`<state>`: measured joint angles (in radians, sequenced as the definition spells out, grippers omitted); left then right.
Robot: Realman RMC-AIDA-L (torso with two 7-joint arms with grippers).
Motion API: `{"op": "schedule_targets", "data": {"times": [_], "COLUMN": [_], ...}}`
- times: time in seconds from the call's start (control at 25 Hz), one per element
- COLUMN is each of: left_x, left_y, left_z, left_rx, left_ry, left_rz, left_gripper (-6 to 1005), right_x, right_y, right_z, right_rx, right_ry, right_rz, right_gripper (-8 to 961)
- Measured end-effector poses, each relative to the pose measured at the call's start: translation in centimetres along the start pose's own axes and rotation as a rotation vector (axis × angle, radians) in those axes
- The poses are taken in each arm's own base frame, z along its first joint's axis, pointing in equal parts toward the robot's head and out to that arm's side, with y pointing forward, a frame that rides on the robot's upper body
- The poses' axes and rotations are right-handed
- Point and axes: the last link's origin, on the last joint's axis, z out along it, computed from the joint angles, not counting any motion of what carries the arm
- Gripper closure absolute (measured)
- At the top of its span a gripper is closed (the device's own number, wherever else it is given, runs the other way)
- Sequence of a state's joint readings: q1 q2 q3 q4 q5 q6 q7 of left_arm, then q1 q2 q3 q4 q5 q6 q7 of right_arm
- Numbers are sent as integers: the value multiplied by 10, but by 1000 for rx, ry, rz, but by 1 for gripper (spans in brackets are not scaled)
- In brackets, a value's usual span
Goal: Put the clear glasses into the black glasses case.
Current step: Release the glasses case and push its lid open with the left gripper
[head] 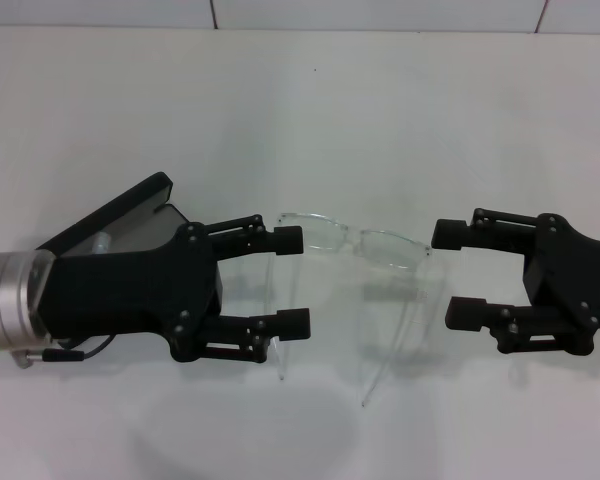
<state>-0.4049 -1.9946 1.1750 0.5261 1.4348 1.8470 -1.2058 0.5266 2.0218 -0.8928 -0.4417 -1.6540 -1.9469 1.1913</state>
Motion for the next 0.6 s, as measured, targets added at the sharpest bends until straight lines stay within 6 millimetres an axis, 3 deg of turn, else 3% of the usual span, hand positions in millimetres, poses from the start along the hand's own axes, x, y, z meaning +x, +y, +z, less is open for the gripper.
{"op": "schedule_targets", "data": {"times": [0.6], "left_x": [-1], "left_y": [1], "left_z": [-1], "left_rx": [8], "left_ry": [7], "left_rz": [-8], "left_gripper": [143], "right_x": [1], "right_y": [1], "right_z": [-3], "right_rx": [17], "right_ry": [-13], "right_rz": [4], "right_gripper": [176]}}
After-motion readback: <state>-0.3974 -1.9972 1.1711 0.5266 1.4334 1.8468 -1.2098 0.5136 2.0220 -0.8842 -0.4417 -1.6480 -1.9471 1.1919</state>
